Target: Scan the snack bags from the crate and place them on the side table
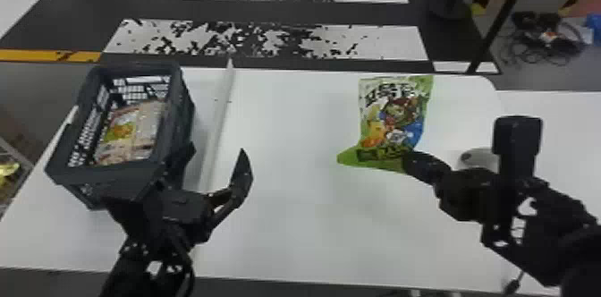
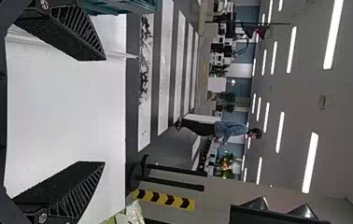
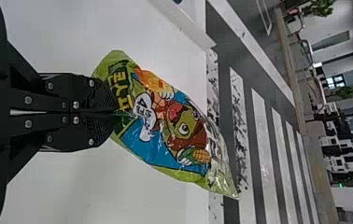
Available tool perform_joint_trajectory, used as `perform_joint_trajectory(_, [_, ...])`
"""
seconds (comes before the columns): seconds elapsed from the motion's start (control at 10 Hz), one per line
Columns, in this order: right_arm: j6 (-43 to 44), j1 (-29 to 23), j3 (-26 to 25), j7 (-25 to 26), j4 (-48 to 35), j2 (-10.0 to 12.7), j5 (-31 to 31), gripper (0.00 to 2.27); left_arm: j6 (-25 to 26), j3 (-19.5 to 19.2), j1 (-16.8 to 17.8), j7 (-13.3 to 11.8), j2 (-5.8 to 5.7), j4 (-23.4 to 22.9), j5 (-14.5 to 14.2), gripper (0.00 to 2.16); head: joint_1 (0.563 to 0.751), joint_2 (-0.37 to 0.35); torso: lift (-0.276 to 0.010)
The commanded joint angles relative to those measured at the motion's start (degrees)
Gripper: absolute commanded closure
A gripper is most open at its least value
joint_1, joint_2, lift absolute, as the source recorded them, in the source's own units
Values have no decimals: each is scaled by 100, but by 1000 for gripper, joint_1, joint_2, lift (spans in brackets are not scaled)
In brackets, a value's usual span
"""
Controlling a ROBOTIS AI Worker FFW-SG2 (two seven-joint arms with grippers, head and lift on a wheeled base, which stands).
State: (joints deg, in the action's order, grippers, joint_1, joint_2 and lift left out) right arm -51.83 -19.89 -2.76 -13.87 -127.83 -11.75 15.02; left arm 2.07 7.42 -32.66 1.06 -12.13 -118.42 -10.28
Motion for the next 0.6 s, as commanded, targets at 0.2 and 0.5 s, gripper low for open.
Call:
perform_joint_trajectory(0.2, [89, -129, 2113, 957, -277, -706, -3638, 2263, 18, 5, 5, -1, -35, 3, -44, 80, 695, -30, -81])
perform_joint_trajectory(0.5, [-192, 90, 3792, 1458, 144, -1093, -6697, 2263, 18, 14, 14, -1, -44, -14, -53, 80, 695, -26, -81])
